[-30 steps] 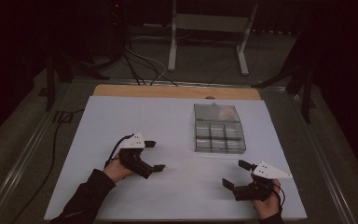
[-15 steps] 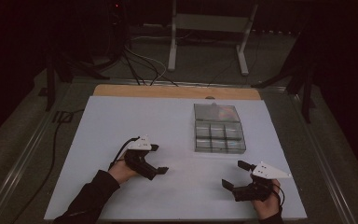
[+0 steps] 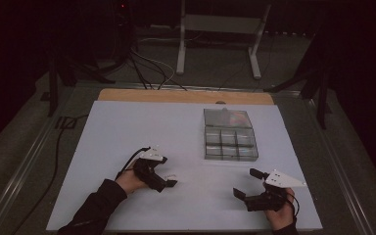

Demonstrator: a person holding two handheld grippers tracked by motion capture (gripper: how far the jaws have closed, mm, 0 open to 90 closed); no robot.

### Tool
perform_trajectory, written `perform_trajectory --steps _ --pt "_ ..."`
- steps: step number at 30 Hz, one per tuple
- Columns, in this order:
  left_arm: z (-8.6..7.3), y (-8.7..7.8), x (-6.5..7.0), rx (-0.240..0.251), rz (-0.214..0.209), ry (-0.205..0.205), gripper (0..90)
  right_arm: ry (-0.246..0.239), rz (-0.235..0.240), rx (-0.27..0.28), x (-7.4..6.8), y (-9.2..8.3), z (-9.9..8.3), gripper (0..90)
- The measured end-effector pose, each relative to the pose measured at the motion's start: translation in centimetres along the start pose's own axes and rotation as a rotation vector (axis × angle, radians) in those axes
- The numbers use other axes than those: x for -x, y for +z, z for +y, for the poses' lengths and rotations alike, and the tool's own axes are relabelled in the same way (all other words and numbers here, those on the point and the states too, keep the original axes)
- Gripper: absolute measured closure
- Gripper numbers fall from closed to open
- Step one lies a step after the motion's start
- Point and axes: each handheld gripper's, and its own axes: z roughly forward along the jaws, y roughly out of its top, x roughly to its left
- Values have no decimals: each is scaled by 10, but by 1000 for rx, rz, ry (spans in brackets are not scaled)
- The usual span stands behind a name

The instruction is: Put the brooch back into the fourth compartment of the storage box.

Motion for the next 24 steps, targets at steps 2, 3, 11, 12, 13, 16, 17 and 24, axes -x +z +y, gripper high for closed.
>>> perform_trajectory --steps 2,3,11,12,13,16,17,24 --pt "-1 1 0 -14 -6 3 14 3 2 4 0 0 0 0" --pt "-1 1 0 -24 0 11 18 4 1 5 0 0 0 0" --pt "-3 2 2 -58 10 51 175 0 0 -6 0 0 0 0" --pt "-3 3 2 -57 14 48 180 0 3 -3 0 0 0 0" --pt "-3 2 1 -61 20 46 201 2 3 -1 1 0 0 0" --pt "-3 2 0 -66 33 41 240 7 2 -2 1 0 0 0" --pt "-3 2 0 -69 37 40 293 2 3 -6 0 0 0 0" --pt "-3 3 -2 -64 34 31 451 10 8 -4 1 0 0 0"
